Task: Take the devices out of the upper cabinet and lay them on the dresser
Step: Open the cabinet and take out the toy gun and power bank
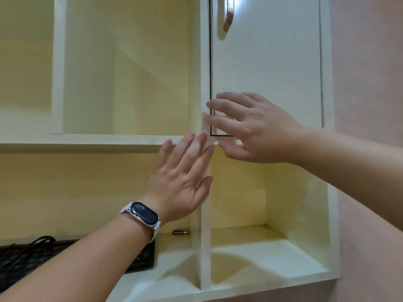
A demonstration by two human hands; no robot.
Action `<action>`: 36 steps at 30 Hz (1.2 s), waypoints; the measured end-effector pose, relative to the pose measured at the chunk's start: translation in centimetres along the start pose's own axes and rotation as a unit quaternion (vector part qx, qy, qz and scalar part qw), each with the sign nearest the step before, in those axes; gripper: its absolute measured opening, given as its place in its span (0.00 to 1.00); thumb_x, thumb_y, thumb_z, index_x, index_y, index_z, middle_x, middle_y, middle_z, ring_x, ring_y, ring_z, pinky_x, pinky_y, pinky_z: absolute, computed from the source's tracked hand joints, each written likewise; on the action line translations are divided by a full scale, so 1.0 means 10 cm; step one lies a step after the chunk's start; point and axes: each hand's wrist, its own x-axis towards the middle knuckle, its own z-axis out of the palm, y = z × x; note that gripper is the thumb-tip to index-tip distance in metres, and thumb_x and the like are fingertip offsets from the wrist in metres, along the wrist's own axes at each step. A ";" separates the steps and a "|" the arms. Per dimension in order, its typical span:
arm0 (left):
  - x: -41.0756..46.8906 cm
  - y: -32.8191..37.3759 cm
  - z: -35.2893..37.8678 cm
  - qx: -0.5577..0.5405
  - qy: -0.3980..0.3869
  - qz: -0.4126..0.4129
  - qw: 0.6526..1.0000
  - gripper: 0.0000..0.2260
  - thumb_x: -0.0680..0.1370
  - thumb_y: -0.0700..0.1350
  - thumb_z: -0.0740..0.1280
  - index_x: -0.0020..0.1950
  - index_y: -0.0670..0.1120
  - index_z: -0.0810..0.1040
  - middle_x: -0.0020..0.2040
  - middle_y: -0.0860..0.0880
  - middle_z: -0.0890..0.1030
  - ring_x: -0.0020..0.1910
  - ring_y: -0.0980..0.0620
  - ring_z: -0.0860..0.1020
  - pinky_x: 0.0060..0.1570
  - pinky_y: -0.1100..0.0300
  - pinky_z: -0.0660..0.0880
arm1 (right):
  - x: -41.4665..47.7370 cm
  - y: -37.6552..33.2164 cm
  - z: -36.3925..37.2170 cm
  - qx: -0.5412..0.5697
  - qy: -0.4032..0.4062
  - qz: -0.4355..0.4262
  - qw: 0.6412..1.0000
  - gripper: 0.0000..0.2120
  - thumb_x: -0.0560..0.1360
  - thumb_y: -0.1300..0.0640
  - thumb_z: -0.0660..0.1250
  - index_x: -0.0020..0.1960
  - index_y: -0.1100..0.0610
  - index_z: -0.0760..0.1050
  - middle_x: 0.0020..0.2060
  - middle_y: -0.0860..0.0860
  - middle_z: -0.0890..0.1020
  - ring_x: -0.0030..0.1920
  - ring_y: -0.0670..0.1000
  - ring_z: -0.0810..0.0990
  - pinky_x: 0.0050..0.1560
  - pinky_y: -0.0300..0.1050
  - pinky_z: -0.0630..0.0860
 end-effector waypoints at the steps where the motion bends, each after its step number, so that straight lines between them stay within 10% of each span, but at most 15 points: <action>1: -0.01 0.01 0.02 0.005 -0.001 -0.004 1.000 0.24 0.80 0.54 0.54 0.74 0.45 0.65 0.75 0.43 0.65 0.75 0.44 0.61 0.73 0.43 0.50 | 0.01 0.03 0.04 -0.003 0.006 -0.011 1.000 0.21 0.76 0.47 0.62 0.64 0.57 0.76 0.65 0.58 0.77 0.67 0.60 0.72 0.63 0.55 0.69; 36: 0.39 0.31 -0.40 0.016 -0.141 -0.076 0.987 0.24 0.69 0.48 0.67 0.65 0.44 0.75 0.65 0.42 0.76 0.65 0.40 0.72 0.61 0.41 0.66 | -0.11 0.35 -0.94 -0.071 -0.033 -0.162 0.984 0.13 0.76 0.50 0.59 0.48 0.58 0.76 0.47 0.56 0.78 0.54 0.60 0.76 0.73 0.58 0.62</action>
